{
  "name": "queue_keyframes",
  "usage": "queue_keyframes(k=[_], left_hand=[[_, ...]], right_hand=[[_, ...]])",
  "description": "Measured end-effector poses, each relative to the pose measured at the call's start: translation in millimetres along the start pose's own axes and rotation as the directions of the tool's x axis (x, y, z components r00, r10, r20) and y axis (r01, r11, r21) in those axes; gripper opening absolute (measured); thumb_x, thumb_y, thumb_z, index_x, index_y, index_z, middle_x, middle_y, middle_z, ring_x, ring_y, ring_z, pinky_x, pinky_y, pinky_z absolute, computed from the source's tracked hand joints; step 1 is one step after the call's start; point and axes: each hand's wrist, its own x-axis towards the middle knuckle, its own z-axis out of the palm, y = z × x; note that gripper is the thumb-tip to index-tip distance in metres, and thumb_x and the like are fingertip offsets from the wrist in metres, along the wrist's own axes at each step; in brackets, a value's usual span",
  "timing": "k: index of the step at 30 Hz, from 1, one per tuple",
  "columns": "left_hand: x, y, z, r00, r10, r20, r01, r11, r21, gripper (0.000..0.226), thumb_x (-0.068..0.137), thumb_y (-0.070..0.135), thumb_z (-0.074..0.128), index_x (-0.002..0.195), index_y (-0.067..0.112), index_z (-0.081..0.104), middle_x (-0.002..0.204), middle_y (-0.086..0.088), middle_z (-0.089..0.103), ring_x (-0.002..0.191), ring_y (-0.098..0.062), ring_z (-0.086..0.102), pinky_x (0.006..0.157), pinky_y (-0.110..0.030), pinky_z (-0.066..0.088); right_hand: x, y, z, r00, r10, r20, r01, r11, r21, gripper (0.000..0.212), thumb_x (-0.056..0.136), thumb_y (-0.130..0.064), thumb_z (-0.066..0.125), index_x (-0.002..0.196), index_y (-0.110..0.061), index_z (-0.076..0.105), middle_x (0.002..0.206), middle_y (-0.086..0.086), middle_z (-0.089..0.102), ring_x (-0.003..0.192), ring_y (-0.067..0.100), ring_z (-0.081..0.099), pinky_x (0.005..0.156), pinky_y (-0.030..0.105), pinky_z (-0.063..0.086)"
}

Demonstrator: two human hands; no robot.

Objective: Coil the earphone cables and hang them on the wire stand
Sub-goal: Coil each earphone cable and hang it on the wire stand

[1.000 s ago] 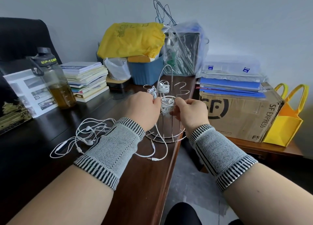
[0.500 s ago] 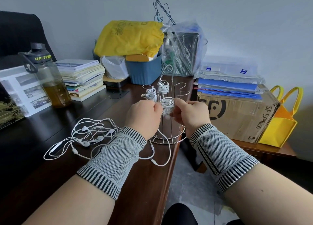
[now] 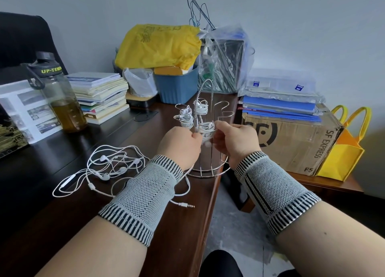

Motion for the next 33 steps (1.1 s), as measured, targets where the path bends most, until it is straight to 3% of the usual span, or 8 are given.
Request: queue_keyframes(k=[5, 9, 12, 15, 21, 27, 30, 33], left_hand=[[-8.4, -4.9, 2.0, 0.999, -0.029, -0.043, 0.019, 0.978, -0.210, 0.046, 0.093, 0.022, 0.047, 0.051, 0.015, 0.065, 0.069, -0.002, 0.073, 0.077, -0.021, 0.068, 0.081, -0.038, 0.054], [-12.1, -10.2, 1.3, 0.993, -0.115, -0.014, 0.092, 0.853, -0.514, 0.047, 0.096, 0.029, 0.052, 0.051, 0.017, 0.062, 0.070, 0.002, 0.073, 0.079, -0.021, 0.073, 0.079, -0.041, 0.059], [-16.2, -8.3, -2.2, 0.991, -0.128, 0.051, 0.131, 0.770, -0.625, 0.040, 0.095, 0.019, 0.051, 0.056, 0.013, 0.056, 0.085, 0.000, 0.075, 0.084, -0.015, 0.074, 0.076, -0.033, 0.057], [-18.8, -8.2, -4.9, 0.991, -0.089, 0.100, 0.133, 0.733, -0.667, 0.036, 0.092, 0.009, 0.047, 0.057, 0.013, 0.046, 0.099, -0.006, 0.075, 0.089, -0.012, 0.073, 0.078, -0.030, 0.052], [-19.1, -13.2, -7.3, 0.996, -0.010, 0.085, 0.066, 0.724, -0.687, 0.055, 0.091, 0.004, 0.051, 0.038, 0.019, 0.046, 0.094, -0.002, 0.075, 0.092, -0.014, 0.073, 0.092, -0.039, 0.054], [-21.1, -9.9, -15.4, 0.988, 0.021, 0.153, 0.100, 0.669, -0.737, 0.050, 0.094, 0.009, 0.056, 0.045, 0.012, 0.052, 0.098, -0.010, 0.074, 0.093, -0.018, 0.073, 0.090, -0.037, 0.051], [-21.8, -10.4, -19.9, 0.982, 0.043, 0.186, 0.107, 0.683, -0.722, 0.050, 0.095, 0.010, 0.057, 0.045, 0.011, 0.053, 0.095, -0.005, 0.075, 0.092, -0.017, 0.073, 0.089, -0.036, 0.053], [-21.3, -12.0, -25.5, 0.979, 0.067, 0.195, 0.085, 0.733, -0.675, 0.055, 0.094, 0.007, 0.056, 0.040, 0.014, 0.054, 0.091, -0.005, 0.075, 0.090, -0.015, 0.073, 0.086, -0.036, 0.055]], right_hand=[[-1.0, 2.0, -2.3, 1.000, 0.008, 0.022, -0.010, 0.997, 0.072, 0.027, 0.085, -0.009, 0.067, 0.060, -0.007, 0.055, 0.050, 0.005, 0.056, 0.055, 0.028, 0.062, 0.056, 0.029, 0.049], [-2.4, 6.0, -5.1, 0.998, 0.035, 0.057, -0.043, 0.990, 0.134, 0.021, 0.084, -0.012, 0.070, 0.069, -0.007, 0.057, 0.056, 0.004, 0.062, 0.059, 0.021, 0.062, 0.066, 0.032, 0.055], [-3.1, 8.6, -4.2, 0.996, 0.050, 0.070, -0.060, 0.986, 0.155, 0.019, 0.084, -0.011, 0.070, 0.071, -0.009, 0.056, 0.059, 0.005, 0.064, 0.059, 0.019, 0.063, 0.069, 0.032, 0.056], [-4.8, 10.6, -3.3, 0.997, 0.035, 0.066, -0.047, 0.982, 0.183, 0.014, 0.083, -0.004, 0.068, 0.073, -0.008, 0.059, 0.061, 0.006, 0.065, 0.061, 0.020, 0.063, 0.068, 0.031, 0.056], [-13.9, 16.5, -7.3, 0.994, -0.056, 0.099, 0.039, 0.986, 0.164, 0.012, 0.085, 0.004, 0.062, 0.083, -0.006, 0.066, 0.075, 0.011, 0.071, 0.070, 0.019, 0.069, 0.070, 0.025, 0.054], [-23.9, 36.8, -5.4, 0.954, -0.296, 0.047, 0.300, 0.941, -0.157, 0.019, 0.083, -0.006, 0.072, 0.096, -0.018, 0.064, 0.080, -0.007, 0.067, 0.065, -0.006, 0.060, 0.066, 0.013, 0.049], [-26.3, 48.1, 1.7, 0.941, -0.338, 0.002, 0.326, 0.908, -0.263, 0.019, 0.086, -0.015, 0.069, 0.103, -0.017, 0.063, 0.087, -0.005, 0.068, 0.075, 0.002, 0.063, 0.069, 0.016, 0.052], [-28.4, 58.7, 11.8, 0.928, -0.370, -0.037, 0.341, 0.888, -0.309, 0.005, 0.089, -0.022, 0.064, 0.092, -0.025, 0.063, 0.082, -0.007, 0.067, 0.072, 0.002, 0.061, 0.070, 0.022, 0.051]])
